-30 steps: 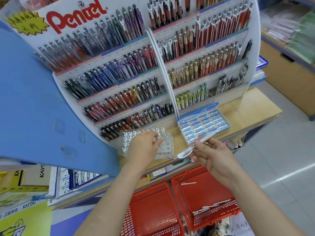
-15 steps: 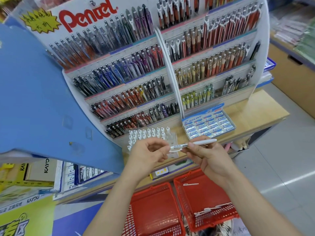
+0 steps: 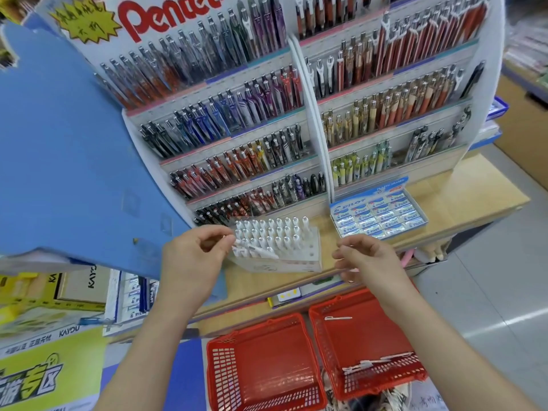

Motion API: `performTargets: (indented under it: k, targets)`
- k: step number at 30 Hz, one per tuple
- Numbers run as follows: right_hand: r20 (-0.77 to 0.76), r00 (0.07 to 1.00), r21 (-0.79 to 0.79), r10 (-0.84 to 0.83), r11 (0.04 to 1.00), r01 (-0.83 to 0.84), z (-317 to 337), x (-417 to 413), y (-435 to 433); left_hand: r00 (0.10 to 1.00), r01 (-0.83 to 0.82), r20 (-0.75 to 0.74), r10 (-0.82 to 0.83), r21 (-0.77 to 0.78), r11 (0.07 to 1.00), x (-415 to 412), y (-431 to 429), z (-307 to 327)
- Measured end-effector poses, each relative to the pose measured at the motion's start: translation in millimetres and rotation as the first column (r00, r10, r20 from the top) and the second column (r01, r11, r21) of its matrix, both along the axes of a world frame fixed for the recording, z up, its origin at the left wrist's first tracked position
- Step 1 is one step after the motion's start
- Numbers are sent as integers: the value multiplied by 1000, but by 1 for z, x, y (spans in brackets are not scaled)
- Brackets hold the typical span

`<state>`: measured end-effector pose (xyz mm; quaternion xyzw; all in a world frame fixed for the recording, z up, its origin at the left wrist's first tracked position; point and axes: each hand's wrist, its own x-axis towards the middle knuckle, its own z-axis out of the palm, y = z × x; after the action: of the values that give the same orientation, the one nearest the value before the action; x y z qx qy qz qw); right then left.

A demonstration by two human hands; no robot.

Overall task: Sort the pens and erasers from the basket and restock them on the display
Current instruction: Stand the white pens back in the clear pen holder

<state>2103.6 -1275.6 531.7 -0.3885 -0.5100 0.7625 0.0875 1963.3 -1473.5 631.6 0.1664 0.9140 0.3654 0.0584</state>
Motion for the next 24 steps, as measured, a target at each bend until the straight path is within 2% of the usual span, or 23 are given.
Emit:
performTargets:
  k: [2, 4, 7, 10, 12, 16, 24]
  targets:
    - [33, 998, 178, 54, 982, -59, -11, -5, 0, 998, 34, -57, -37, -46, 998, 0, 6, -5]
    - [81, 986, 349, 148, 922, -167, -23, -10, -1, 979, 113, -159, -130, -111, 987, 0, 12, -11]
    - [163, 947, 538, 276, 780, -320, -36, -15, -5, 918, 229, -279, -283, -209, 951, -1, 22, -24]
    - [280, 890, 655, 361, 606, -452, -42, -18, -10, 879, 291, -302, -370, -276, 916, -4, 29, -37]
    - [306, 876, 713, 373, 519, -471, -45, -19, -13, 868, 313, -287, -406, -319, 895, -6, 30, -46]
    - [308, 877, 752, 369, 470, -462, -49, -19, -19, 859, 333, -256, -444, -378, 863, -5, 31, -57]
    - [279, 869, 749, 408, 474, -463, -49, -15, -31, 845, 366, -202, -496, -457, 811, -8, 29, -64]
